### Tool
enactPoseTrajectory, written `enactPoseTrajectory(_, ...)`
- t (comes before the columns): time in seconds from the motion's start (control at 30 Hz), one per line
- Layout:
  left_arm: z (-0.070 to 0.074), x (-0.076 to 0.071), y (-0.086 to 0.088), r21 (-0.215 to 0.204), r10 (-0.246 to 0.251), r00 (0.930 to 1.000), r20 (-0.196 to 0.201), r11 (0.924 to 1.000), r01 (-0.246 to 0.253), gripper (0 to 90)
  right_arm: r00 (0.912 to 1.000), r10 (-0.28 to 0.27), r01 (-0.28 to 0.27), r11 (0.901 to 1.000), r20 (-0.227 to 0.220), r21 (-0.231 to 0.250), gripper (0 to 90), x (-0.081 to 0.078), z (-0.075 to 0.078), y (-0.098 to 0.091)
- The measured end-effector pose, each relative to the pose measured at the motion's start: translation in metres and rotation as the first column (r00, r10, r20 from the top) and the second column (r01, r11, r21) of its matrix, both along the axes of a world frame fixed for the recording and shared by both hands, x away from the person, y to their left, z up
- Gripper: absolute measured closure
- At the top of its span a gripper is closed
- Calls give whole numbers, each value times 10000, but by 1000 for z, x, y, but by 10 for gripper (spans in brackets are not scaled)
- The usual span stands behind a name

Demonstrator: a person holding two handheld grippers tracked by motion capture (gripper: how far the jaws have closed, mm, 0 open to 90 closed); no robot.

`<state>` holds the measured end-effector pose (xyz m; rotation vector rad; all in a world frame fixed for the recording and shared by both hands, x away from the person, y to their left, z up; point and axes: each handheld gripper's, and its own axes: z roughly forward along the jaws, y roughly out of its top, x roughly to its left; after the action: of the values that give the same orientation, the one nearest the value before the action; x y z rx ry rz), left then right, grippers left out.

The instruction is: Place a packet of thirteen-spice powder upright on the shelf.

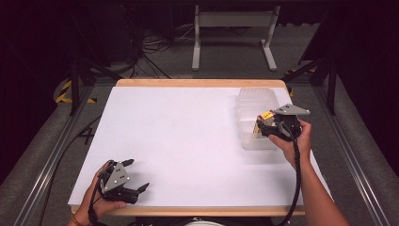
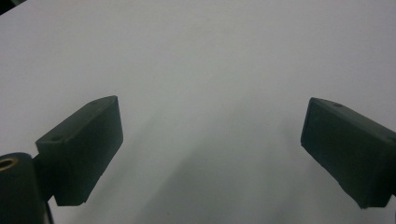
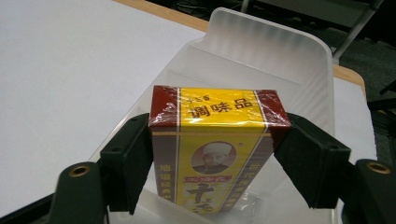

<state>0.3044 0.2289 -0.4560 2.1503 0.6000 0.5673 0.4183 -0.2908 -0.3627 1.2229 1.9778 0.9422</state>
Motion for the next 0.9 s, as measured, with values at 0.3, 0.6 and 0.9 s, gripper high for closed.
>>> enactPoseTrajectory(0.3,0,0,0,-7,-2,10000,-7,10000,2,64,10000,48,-48,10000,2,-4,290,0,0,-1)
enactPoseTrajectory(0.6,0,0,0,-29,-5,10000,-15,10000,5,64,9999,153,-153,9999,23,-53,278,-1,1,-1)
enactPoseTrajectory(0.9,0,2,-1,-34,-44,10000,16,10000,44,64,9997,251,-251,9995,-2,-187,259,-3,2,0)
